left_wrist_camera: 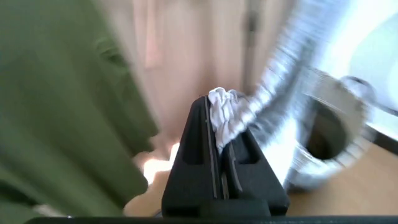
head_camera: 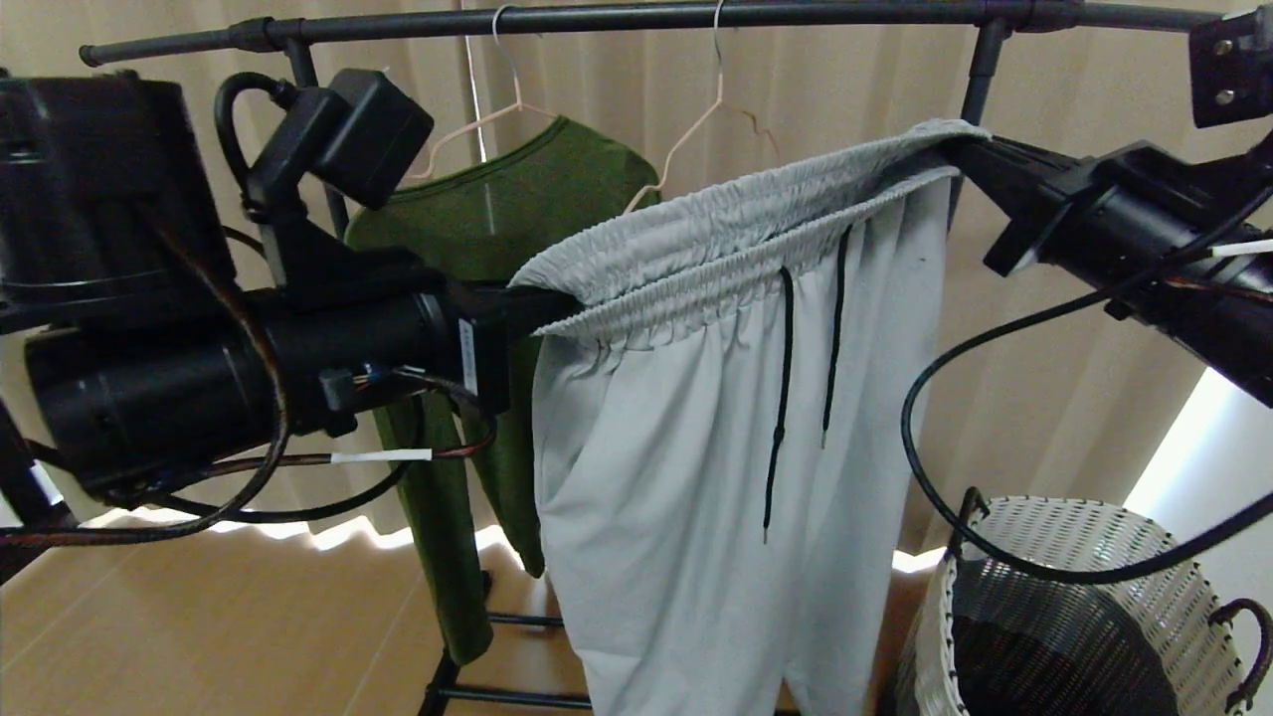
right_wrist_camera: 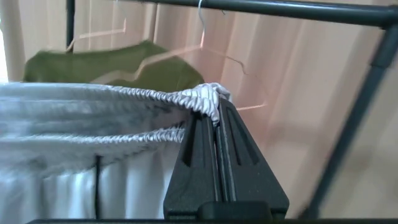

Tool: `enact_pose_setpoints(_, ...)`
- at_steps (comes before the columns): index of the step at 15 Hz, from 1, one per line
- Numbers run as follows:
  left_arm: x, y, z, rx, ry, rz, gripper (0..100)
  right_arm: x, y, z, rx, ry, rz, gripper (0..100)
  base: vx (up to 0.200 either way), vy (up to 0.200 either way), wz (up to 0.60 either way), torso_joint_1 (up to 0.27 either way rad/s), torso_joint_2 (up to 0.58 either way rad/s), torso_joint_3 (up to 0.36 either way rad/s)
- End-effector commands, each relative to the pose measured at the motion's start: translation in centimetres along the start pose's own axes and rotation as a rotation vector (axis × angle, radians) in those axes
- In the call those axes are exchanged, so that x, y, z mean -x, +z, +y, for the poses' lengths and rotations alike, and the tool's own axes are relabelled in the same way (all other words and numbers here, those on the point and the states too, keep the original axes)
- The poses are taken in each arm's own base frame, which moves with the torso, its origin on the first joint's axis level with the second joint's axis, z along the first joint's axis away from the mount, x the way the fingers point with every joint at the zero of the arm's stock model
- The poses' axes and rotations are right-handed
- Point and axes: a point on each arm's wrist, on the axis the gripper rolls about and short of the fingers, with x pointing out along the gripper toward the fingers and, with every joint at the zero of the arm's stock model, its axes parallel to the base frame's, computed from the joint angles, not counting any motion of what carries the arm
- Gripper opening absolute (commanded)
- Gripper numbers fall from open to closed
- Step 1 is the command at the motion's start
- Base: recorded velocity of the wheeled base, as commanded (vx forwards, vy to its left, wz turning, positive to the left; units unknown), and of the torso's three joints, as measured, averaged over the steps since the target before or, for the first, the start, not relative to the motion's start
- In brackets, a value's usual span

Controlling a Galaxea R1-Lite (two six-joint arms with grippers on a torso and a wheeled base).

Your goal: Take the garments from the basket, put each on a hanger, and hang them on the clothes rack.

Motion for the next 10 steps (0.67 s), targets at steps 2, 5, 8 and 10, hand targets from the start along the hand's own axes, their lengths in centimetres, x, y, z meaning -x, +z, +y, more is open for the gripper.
enact_pose_setpoints(2,2.9,0.6,-1.9,-0.015,-0.104,-0.049,0,-2.8,-2.3,-0.4,-0.010,0.002,0.033,0,0.000,0.000,0.00,0.000,0.00,0.000)
enact_pose_setpoints(5,3.5,0.5,-3.5,-0.020,-0.171,-0.056,0,-3.0,-2.4,-0.3,-0.011,0.008,0.031,0,0.000,0.000,0.00,0.000,0.00,0.000)
enact_pose_setpoints(8,3.4,0.3,-3.6,-0.029,-0.171,-0.049,0,-2.8,-2.1,-0.3,-0.010,0.005,0.025,0,0.000,0.000,0.00,0.000,0.00,0.000)
enact_pose_setpoints(10,3.2,0.4,-3.6,-0.030,-0.170,-0.050,0,-2.7,-1.9,-0.3,-0.007,0.002,0.022,0,0.000,0.000,0.00,0.000,0.00,0.000)
